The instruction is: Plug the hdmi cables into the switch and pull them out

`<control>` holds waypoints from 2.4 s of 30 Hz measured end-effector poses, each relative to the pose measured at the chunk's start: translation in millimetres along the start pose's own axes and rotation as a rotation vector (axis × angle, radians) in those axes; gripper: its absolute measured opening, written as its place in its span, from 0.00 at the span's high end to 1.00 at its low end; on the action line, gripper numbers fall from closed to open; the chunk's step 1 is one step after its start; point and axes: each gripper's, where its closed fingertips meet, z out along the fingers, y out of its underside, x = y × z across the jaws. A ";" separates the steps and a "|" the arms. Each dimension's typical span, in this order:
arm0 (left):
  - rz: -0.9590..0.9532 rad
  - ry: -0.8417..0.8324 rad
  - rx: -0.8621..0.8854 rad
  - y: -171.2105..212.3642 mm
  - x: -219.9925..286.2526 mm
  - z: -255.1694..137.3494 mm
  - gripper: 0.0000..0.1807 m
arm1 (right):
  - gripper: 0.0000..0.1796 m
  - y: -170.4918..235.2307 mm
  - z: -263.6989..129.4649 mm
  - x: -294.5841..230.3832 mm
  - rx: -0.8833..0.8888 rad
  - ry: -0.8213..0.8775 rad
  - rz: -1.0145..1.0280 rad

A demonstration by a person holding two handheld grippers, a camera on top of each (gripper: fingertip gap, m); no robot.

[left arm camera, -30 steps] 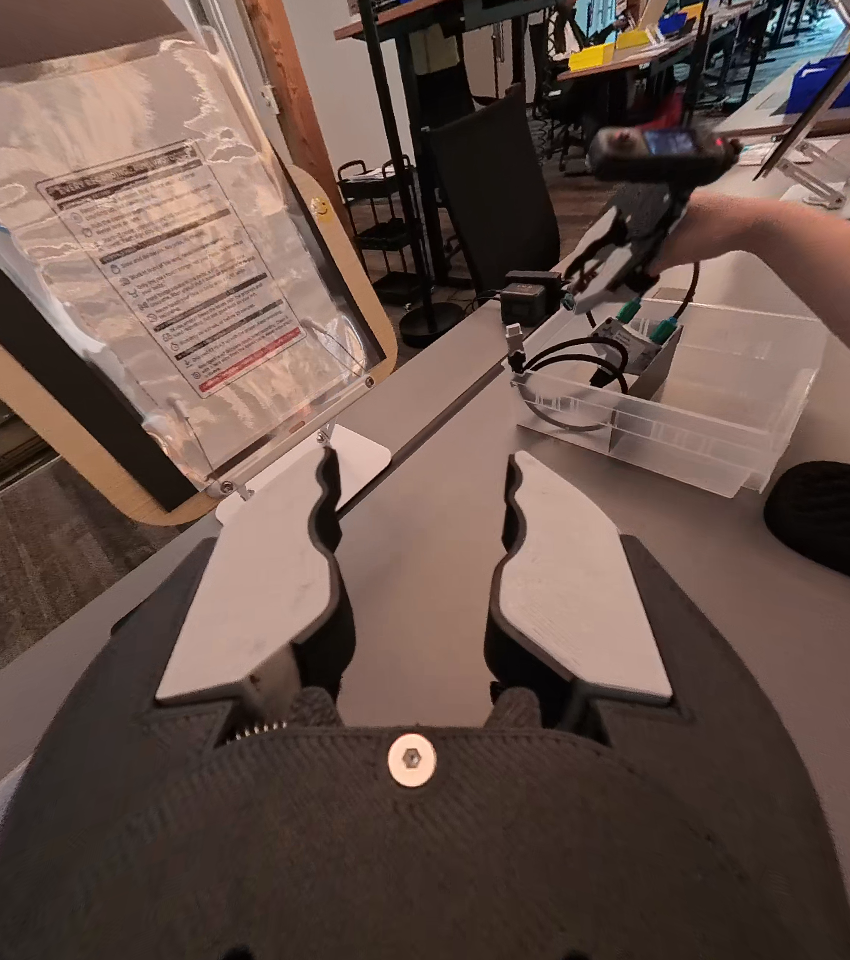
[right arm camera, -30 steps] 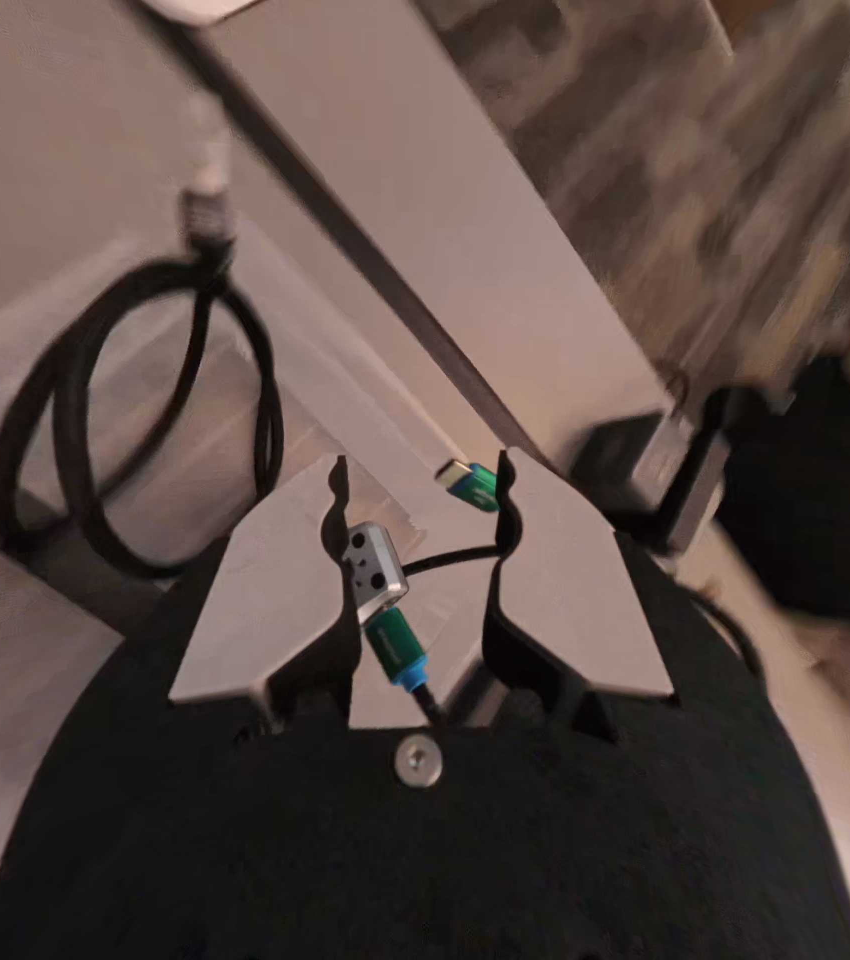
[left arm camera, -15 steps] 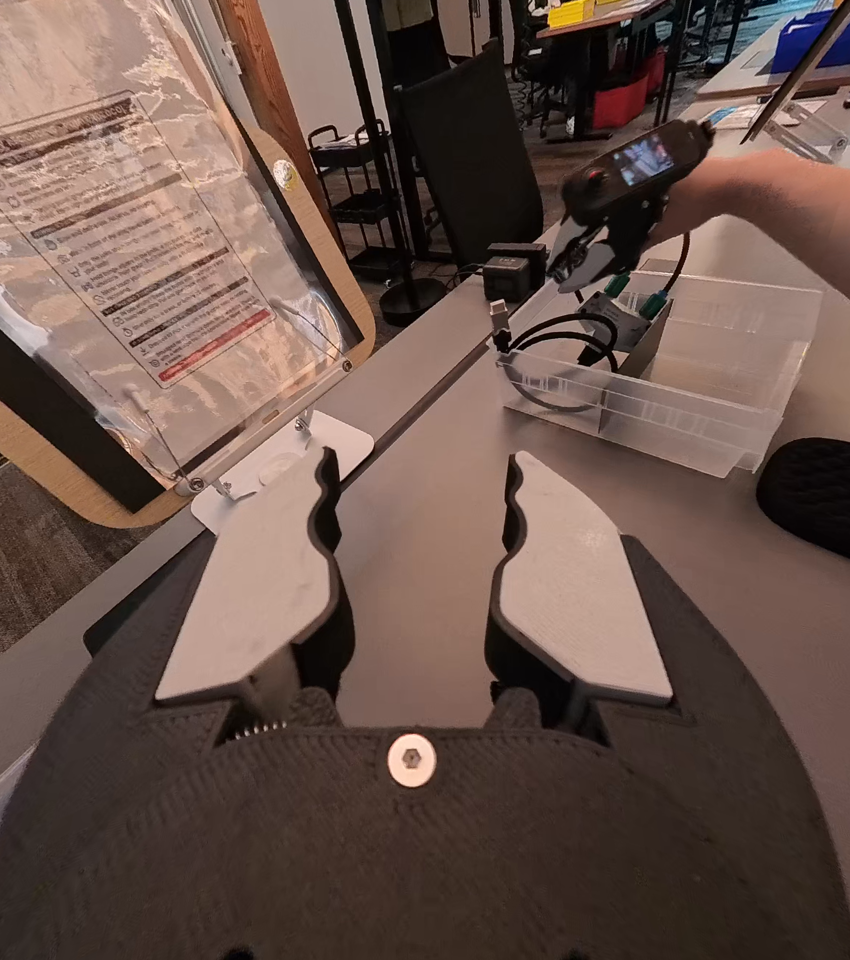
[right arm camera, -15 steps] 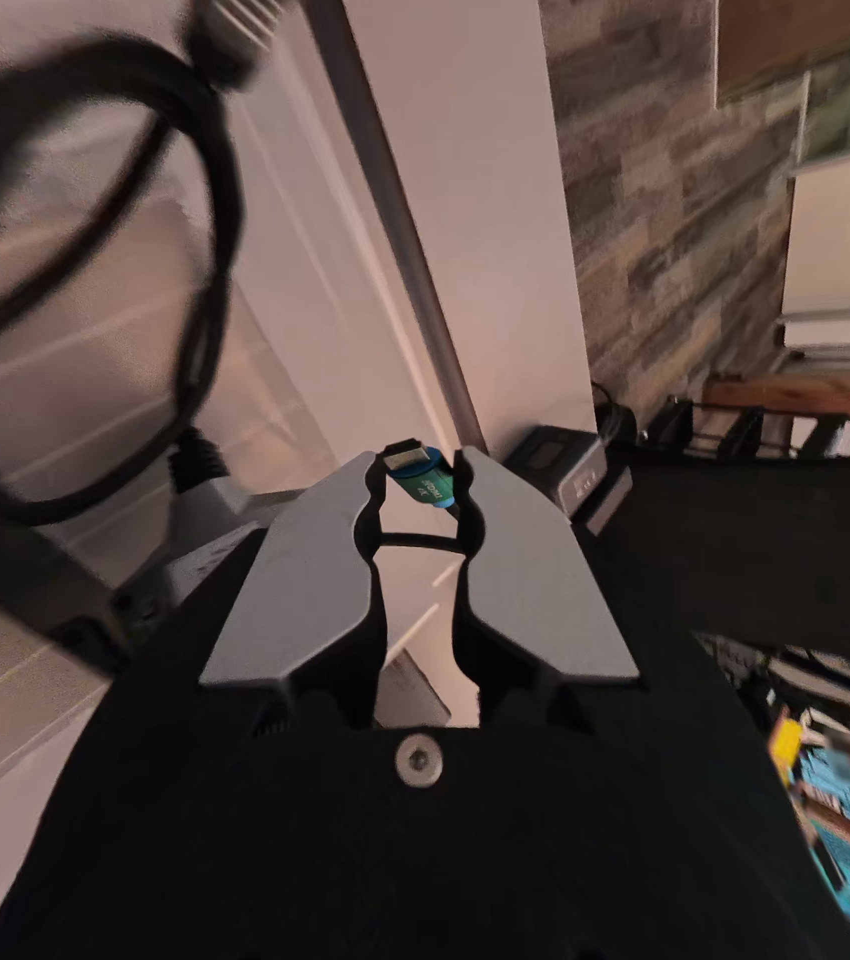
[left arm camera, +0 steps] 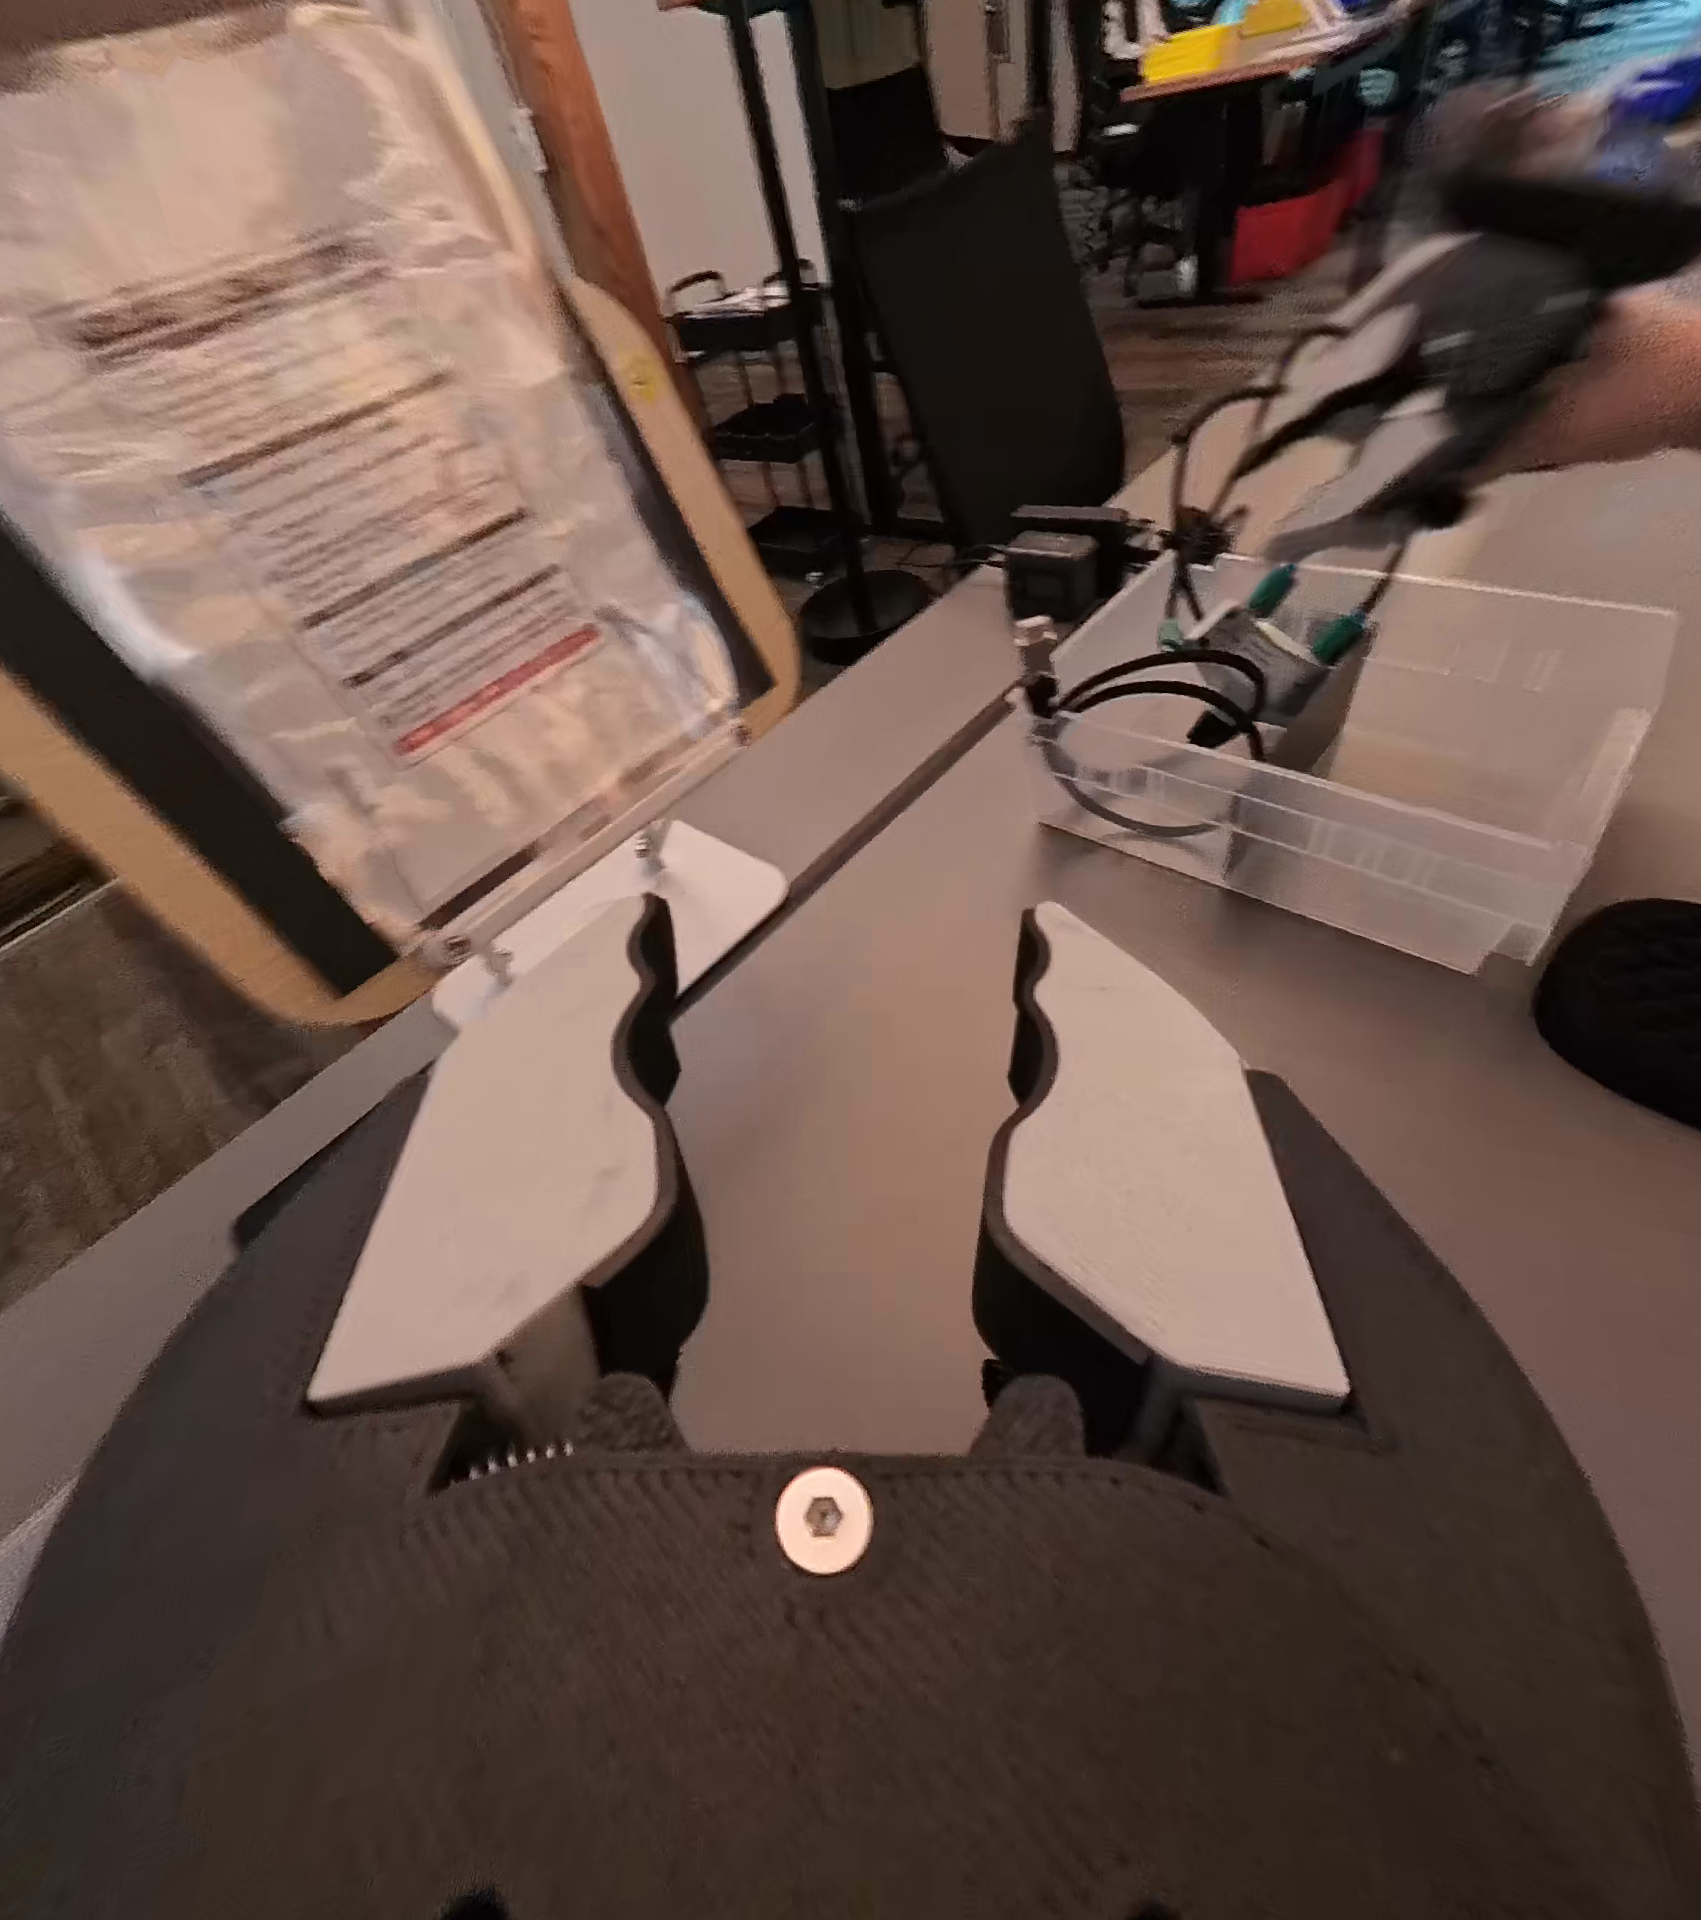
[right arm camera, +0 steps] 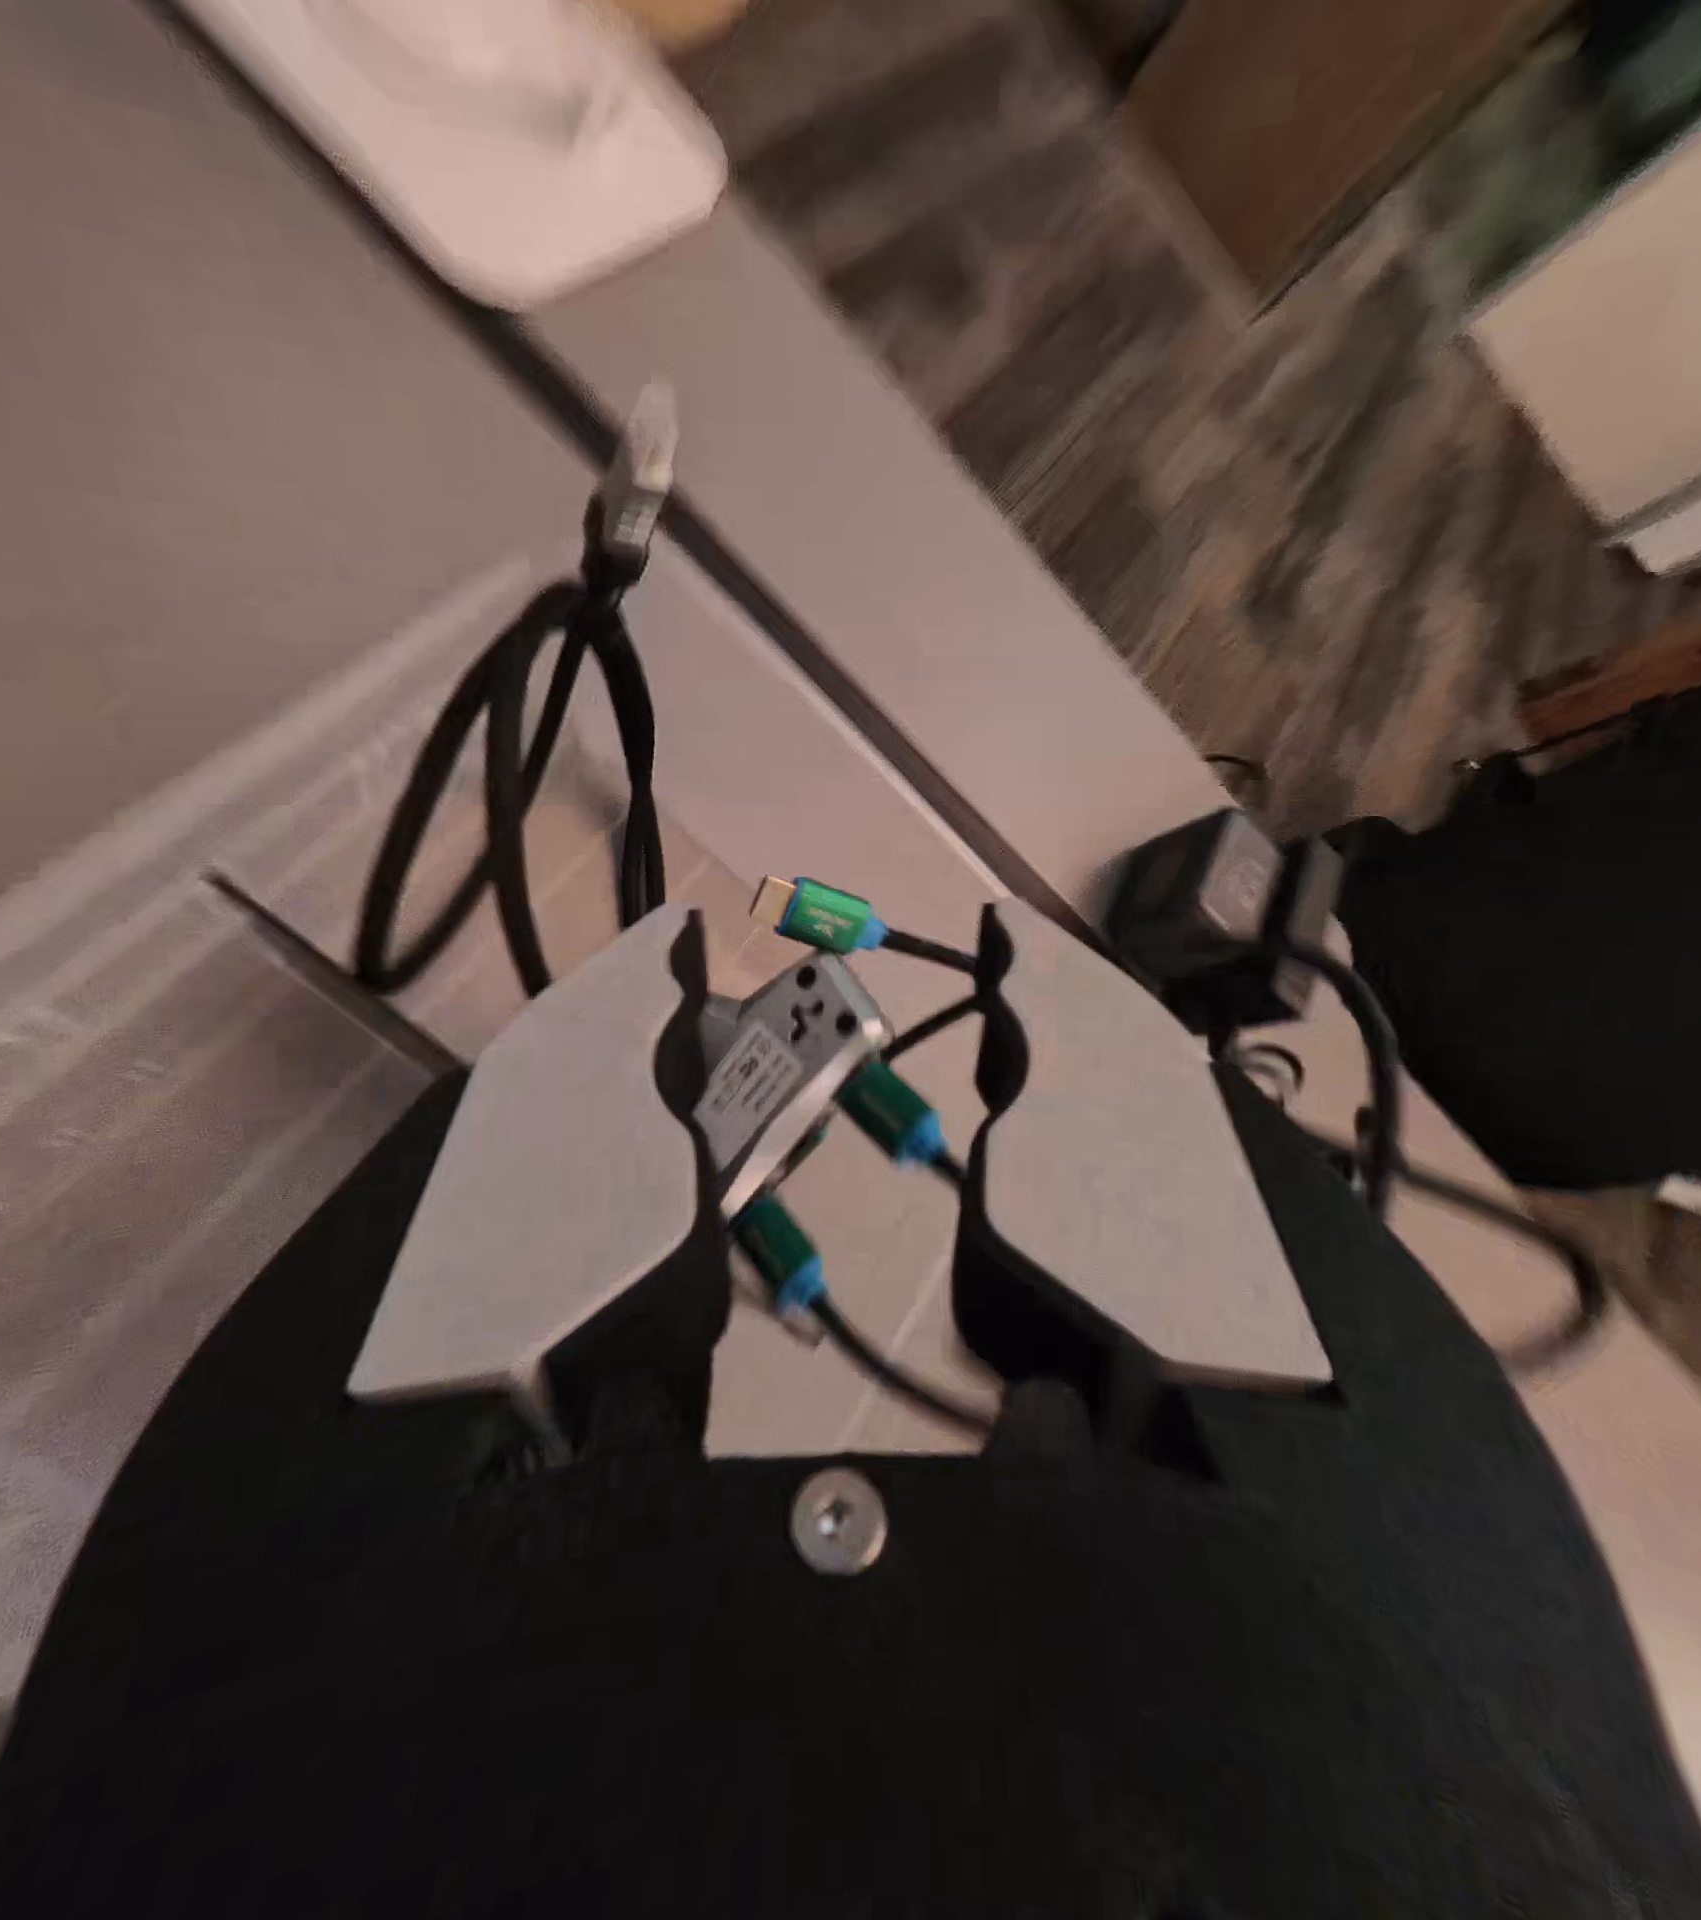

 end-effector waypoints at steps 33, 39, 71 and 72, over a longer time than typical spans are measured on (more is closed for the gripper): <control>-0.775 -0.309 -0.923 329.0 -154.2 -160.5 0.97 | 0.97 180.7 -11.5 -52.4 -0.528 -0.057 0.795; -0.802 -0.316 -0.932 329.2 -151.5 -164.2 0.97 | 0.97 178.7 -11.4 -53.4 -0.524 -0.080 0.779; -0.393 -0.568 -0.377 203.8 0.9 112.3 0.30 | 0.29 -89.6 92.0 -225.9 0.054 0.107 0.620; -0.429 -0.559 -0.411 218.2 2.6 112.7 0.31 | 0.29 -82.9 98.3 -230.9 0.032 0.102 0.640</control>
